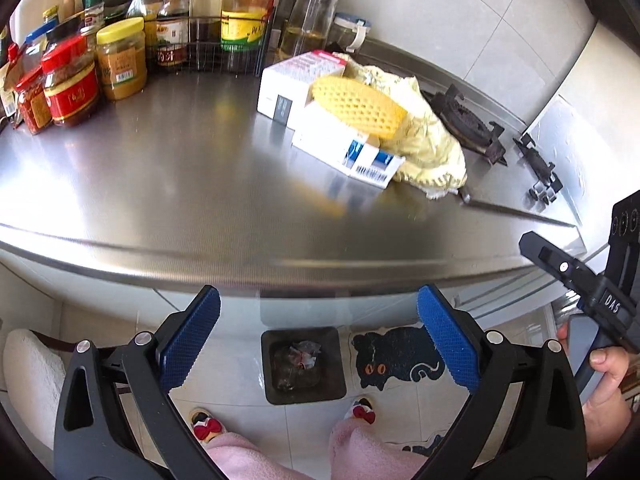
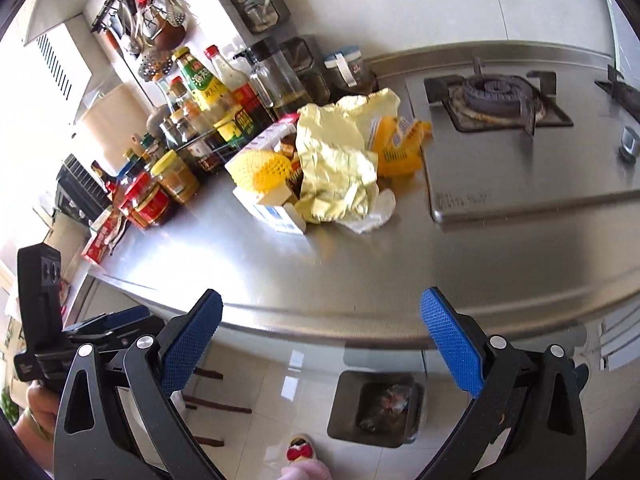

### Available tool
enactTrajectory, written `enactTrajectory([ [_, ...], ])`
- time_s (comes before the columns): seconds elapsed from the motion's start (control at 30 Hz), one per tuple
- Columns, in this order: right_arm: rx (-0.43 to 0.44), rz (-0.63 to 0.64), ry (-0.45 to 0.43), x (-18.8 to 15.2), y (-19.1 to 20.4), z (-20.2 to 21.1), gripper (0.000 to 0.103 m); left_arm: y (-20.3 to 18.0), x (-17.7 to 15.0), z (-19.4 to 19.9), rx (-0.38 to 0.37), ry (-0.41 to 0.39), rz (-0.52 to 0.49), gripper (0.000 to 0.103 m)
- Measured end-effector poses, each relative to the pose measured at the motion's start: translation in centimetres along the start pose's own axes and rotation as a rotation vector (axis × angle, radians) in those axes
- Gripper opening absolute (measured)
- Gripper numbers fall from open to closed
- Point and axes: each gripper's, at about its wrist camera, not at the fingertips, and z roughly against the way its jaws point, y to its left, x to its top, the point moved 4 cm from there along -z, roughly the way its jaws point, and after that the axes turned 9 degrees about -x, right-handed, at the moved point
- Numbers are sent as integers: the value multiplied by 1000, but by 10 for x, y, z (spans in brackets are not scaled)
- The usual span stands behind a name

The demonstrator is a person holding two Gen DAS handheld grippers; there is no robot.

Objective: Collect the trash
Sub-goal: 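Grasp the yellow foam net with the left tool while the right tool grasps crumpled yellow paper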

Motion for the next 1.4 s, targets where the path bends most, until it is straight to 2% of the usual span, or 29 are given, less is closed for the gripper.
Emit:
enactTrajectory([
  [0.1, -14, 21, -29, 21, 2, -10, 96, -8, 33, 3, 13, -52, -28, 94],
  [0.27, -47, 112, -44, 45, 6, -31, 72, -13, 80, -7, 26, -94, -36, 93],
  [0.4, -42, 120, -34, 57, 5, -51, 62, -16, 100, -25, 18, -89, -45, 85],
  [0.6, -108, 114, -33, 69, -5, -73, 61, -14, 118, -61, 20, -56, -32, 83],
  [0.87, -118, 132, -10, 77, -7, -90, 61, -22, 131, -92, 32, -24, -66, 83],
  [0.93, -123, 143, -12, 78, -5, -94, 51, -24, 133, -99, 32, -12, -75, 82],
  [0.97, -122, 154, -6, 78, -4, -97, 44, -23, 133, -102, 30, -5, -76, 79],
  [1.0, -121, 163, 0, 78, -3, -98, 41, -23, 133, -106, 22, 4, -73, 68],
  [1.03, -119, 170, -1, 79, -1, -99, 39, -23, 133, -108, 16, 14, -70, 64],
  [1.13, -113, 182, -5, 79, 0, -97, 29, -25, 132, -109, 8, 15, -83, 40],
  [1.17, -114, 184, -2, 80, 0, -98, 17, -25, 131, -109, 8, 19, -86, 29],
  [1.2, -112, 186, 5, 80, 0, -98, 16, -25, 130, -109, 8, 21, -86, 21],
  [1.3, -109, 190, 1, 80, 1, -97, 12, -26, 130, -107, 4, 12, -91, 12],
  [1.4, -113, 195, -25, 82, 3, -90, 9, -29, 131, -101, 3, -17, -102, 9],
])
